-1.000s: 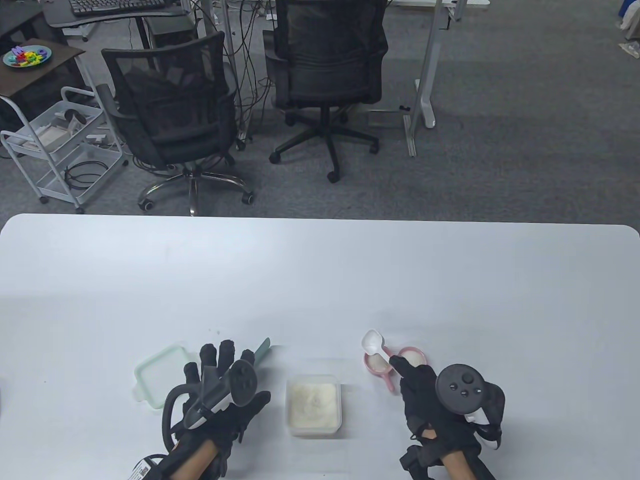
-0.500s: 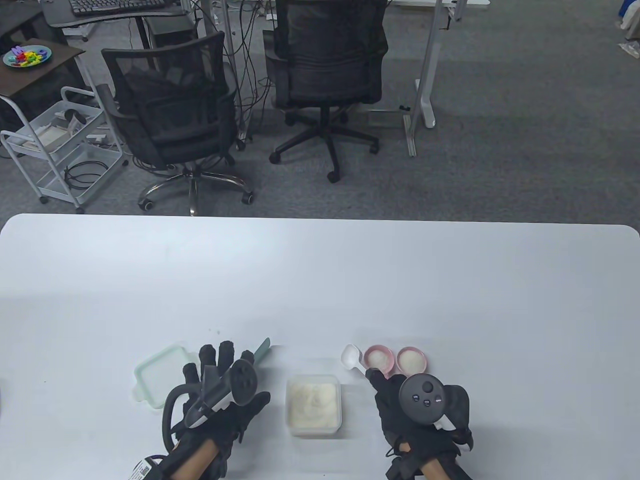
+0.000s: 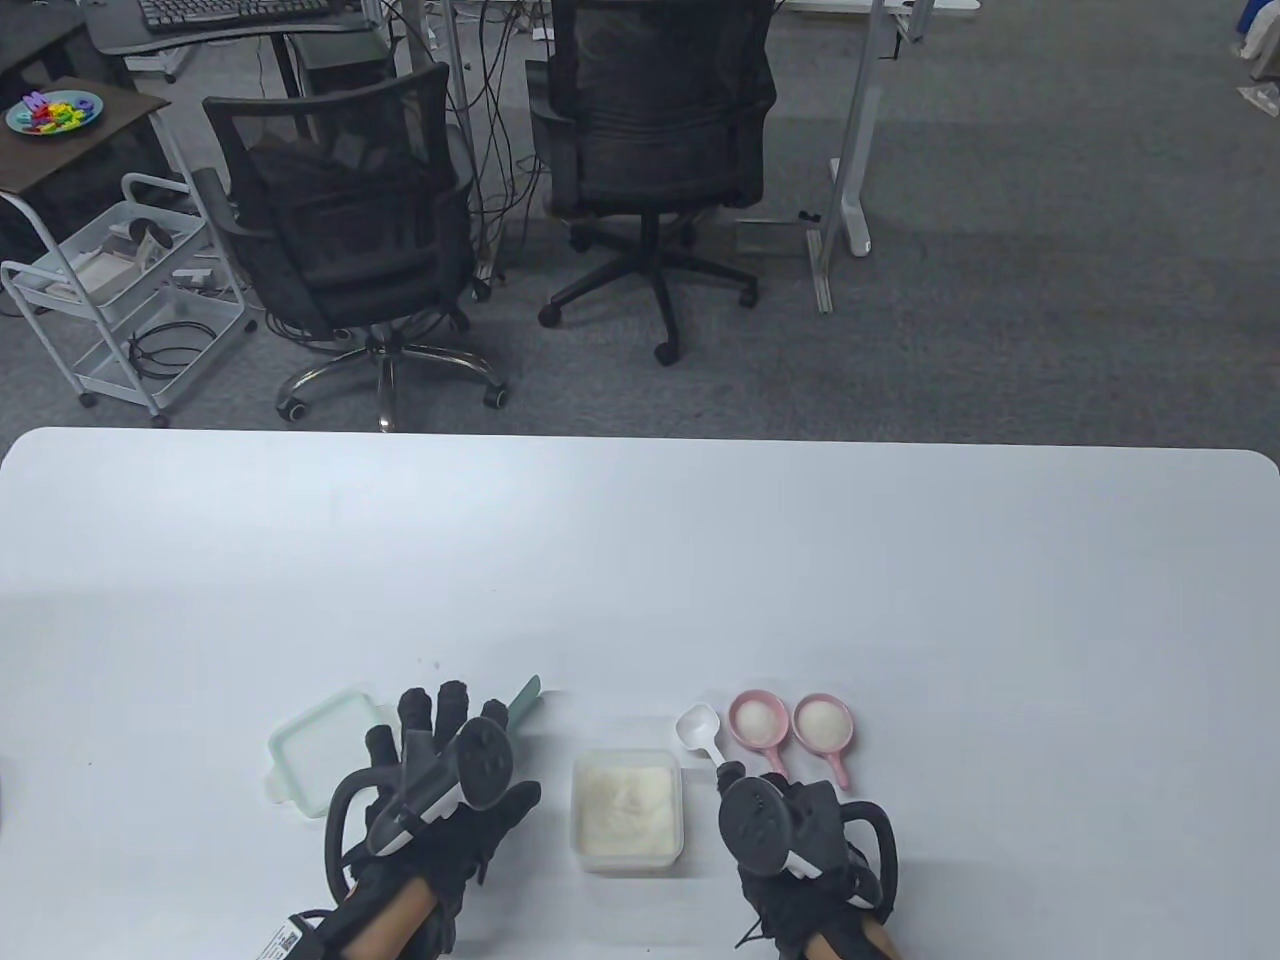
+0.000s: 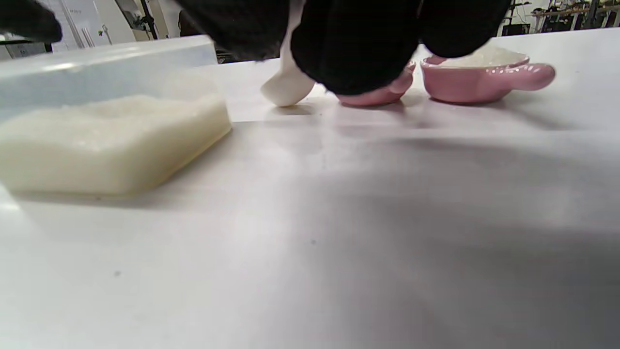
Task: Scoop white sugar with coffee spoon and level it off using dessert spatula
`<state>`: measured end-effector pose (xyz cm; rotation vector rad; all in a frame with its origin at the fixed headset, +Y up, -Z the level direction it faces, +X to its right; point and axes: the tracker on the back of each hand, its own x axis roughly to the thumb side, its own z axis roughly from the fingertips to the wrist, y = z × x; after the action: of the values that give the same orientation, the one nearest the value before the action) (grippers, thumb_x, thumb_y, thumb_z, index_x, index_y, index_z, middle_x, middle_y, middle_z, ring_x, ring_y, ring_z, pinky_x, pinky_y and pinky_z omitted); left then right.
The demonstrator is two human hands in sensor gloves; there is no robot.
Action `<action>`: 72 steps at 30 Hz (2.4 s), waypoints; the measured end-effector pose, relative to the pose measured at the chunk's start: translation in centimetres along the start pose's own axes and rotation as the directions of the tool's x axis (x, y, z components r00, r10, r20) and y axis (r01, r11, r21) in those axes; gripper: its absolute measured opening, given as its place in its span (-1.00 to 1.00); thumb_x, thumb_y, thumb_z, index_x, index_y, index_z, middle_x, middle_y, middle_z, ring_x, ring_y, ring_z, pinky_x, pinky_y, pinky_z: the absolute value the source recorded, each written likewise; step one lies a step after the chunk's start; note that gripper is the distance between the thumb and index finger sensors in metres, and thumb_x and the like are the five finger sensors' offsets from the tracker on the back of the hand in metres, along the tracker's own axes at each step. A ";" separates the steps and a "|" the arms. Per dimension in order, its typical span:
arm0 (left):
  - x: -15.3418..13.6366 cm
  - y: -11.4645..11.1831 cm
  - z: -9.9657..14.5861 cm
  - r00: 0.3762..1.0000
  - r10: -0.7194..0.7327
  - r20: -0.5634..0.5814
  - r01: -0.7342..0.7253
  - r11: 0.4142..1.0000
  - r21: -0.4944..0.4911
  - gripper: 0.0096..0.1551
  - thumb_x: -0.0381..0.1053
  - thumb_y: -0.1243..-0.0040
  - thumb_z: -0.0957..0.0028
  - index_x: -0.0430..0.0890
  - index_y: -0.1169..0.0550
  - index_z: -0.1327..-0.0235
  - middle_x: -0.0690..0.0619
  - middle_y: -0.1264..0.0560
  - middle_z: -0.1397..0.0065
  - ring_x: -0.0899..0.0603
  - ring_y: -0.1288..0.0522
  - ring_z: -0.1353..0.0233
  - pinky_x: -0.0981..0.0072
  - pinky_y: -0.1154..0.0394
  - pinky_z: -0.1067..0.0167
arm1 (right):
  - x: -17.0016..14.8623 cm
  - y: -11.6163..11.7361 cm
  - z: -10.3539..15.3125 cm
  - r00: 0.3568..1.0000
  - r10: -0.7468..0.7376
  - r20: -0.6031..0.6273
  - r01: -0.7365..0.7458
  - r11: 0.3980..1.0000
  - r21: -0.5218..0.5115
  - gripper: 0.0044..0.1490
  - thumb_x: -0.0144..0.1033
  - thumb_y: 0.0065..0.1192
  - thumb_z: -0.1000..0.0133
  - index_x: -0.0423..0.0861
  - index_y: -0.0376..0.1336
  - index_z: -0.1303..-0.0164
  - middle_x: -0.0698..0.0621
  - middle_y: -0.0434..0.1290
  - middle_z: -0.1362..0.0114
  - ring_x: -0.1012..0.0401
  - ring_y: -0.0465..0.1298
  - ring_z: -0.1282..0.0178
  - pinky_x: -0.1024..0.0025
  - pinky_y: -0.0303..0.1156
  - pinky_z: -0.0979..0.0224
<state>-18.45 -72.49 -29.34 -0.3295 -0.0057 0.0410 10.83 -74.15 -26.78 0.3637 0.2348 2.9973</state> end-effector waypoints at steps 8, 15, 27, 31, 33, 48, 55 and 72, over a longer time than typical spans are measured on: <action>-0.1 0.0 0.0 1.000 -0.001 -0.001 0.001 1.000 -0.003 0.07 0.57 0.09 0.03 0.27 0.16 -0.66 -0.01 0.38 -0.77 -0.44 0.38 -0.73 -0.50 0.23 -0.51 | 0.1 0.9 -0.3 0.994 0.111 0.009 -0.111 0.990 0.090 -0.12 -0.27 0.39 -0.14 -0.21 0.07 -0.62 -0.28 0.42 -0.41 -0.03 0.54 -0.13 -0.22 0.30 -0.46; -0.3 0.2 0.0 1.000 0.018 0.002 -0.018 1.000 0.015 0.07 0.56 0.09 0.02 0.25 0.16 -0.66 -0.01 0.38 -0.76 -0.42 0.38 -0.73 -0.47 0.23 -0.53 | -0.5 -0.8 0.4 0.999 0.052 -0.011 -0.052 0.999 -0.008 0.05 0.02 0.23 -0.13 -0.20 -0.07 -0.71 -0.38 0.15 -0.61 -0.16 0.36 -0.41 -0.31 0.17 -0.53; 0.1 0.9 0.7 0.998 0.014 0.069 -0.027 0.980 0.196 0.12 0.59 0.10 0.07 0.28 0.24 -0.63 0.01 0.41 -0.75 -0.40 0.37 -0.74 -0.48 0.25 -0.53 | -1.8 -3.5 1.9 0.996 -0.087 -0.007 0.084 0.978 -0.192 0.31 0.29 0.05 -0.07 -0.07 -0.47 -0.73 -0.38 -0.52 -0.79 -0.43 -0.40 -0.73 -0.56 -0.27 -0.59; 0.1 0.8 0.6 0.998 0.006 0.063 -0.017 0.982 0.187 0.11 0.59 0.10 0.06 0.28 0.24 -0.63 0.01 0.41 -0.75 -0.40 0.38 -0.74 -0.48 0.25 -0.53 | -1.7 -3.5 2.0 0.997 -0.078 -0.011 0.075 0.980 -0.187 0.32 0.29 0.05 -0.07 -0.08 -0.48 -0.72 -0.39 -0.52 -0.79 -0.43 -0.40 -0.73 -0.56 -0.27 -0.59; 0.1 0.8 0.6 0.998 0.010 0.063 -0.022 0.981 0.192 0.11 0.59 0.10 0.07 0.28 0.23 -0.63 0.01 0.41 -0.75 -0.40 0.38 -0.74 -0.49 0.25 -0.53 | -1.7 -3.6 2.0 0.996 -0.084 -0.011 0.081 0.980 -0.183 0.32 0.29 0.05 -0.07 -0.08 -0.48 -0.72 -0.39 -0.51 -0.79 -0.43 -0.40 -0.73 -0.57 -0.26 -0.59; -11.6 3.9 -1.1 0.972 0.201 -0.119 -0.180 0.969 0.168 0.16 0.58 -0.08 0.08 0.26 0.14 -0.66 0.00 0.22 -0.81 -0.40 0.18 -0.78 -0.47 0.13 -0.56 | -2.3 -3.9 2.0 0.994 -0.099 -0.039 0.091 0.982 -0.166 0.31 0.28 0.05 -0.09 -0.12 -0.46 -0.73 -0.43 -0.47 -0.79 -0.44 -0.36 -0.74 -0.57 -0.23 -0.58; -13.6 -0.1 -4.3 0.983 0.050 -0.176 -0.065 0.995 -0.080 0.41 0.60 -0.27 0.25 0.22 0.23 -0.65 0.03 0.32 -0.78 -0.39 0.27 -0.78 -0.44 0.17 -0.58 | -2.3 -3.9 2.1 0.995 -0.097 -0.033 0.091 0.985 -0.147 0.32 0.28 0.05 -0.09 -0.13 -0.46 -0.73 -0.44 -0.46 -0.79 -0.44 -0.34 -0.73 -0.57 -0.22 -0.58; -15.2 -1.8 -5.3 0.973 0.087 -0.212 -0.112 0.988 -0.109 0.41 0.66 -0.24 0.11 0.15 0.28 -0.63 -0.05 0.11 -0.80 -0.38 0.10 -0.79 -0.48 0.15 -0.56 | -2.2 -3.8 2.0 0.994 -0.107 -0.018 0.104 0.987 -0.124 0.30 0.27 0.04 -0.10 -0.14 -0.46 -0.72 -0.44 -0.45 -0.78 -0.44 -0.32 -0.74 -0.57 -0.21 -0.57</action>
<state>-33.47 -76.48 -33.73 -0.4537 0.2161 0.1065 13.79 -70.43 -26.02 0.2926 0.0687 2.8953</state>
